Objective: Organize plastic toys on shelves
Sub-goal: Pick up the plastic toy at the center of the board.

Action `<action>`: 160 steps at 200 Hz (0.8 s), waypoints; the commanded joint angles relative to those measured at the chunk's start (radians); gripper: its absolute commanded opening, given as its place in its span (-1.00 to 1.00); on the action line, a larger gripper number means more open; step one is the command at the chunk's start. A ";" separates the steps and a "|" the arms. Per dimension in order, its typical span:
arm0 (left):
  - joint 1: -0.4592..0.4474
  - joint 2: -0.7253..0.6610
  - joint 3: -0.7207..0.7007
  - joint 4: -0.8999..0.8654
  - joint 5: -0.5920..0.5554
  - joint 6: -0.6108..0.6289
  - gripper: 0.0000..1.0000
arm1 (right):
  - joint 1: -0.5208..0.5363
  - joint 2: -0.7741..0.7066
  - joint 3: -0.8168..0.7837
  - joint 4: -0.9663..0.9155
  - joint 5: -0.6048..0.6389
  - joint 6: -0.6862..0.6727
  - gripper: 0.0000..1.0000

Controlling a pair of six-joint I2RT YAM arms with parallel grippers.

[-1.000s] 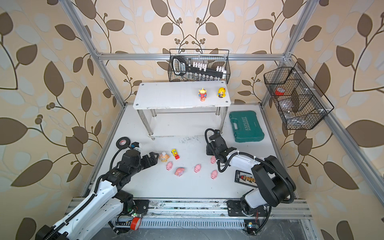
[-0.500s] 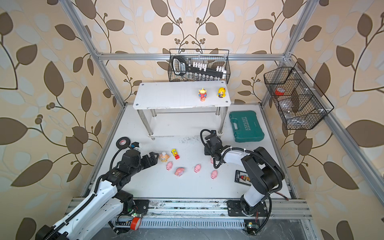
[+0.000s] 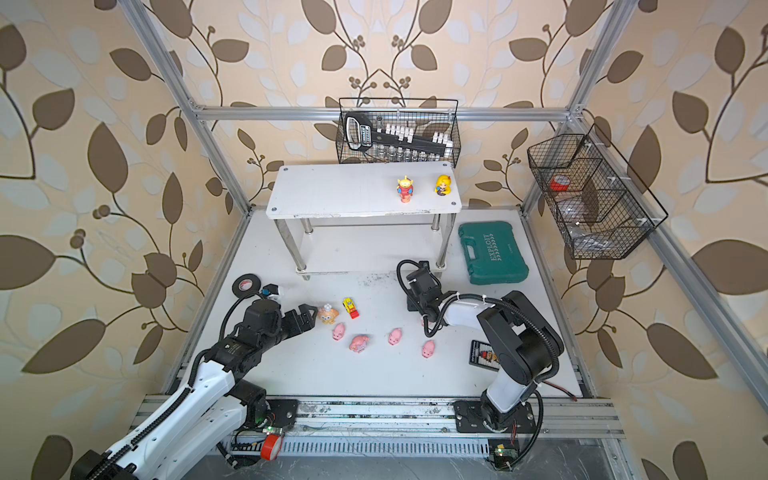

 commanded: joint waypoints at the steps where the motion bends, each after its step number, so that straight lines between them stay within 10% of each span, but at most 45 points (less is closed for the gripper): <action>1: -0.004 -0.005 0.017 0.012 -0.009 -0.003 0.97 | 0.025 -0.034 0.026 -0.047 0.037 -0.015 -0.36; 101: -0.003 0.003 0.040 -0.037 -0.101 -0.062 0.96 | 0.298 -0.451 0.212 -0.446 0.067 -0.022 -0.45; 160: -0.004 0.045 0.081 -0.009 -0.091 -0.046 0.93 | 0.387 -0.424 0.552 -0.553 0.071 -0.077 -0.44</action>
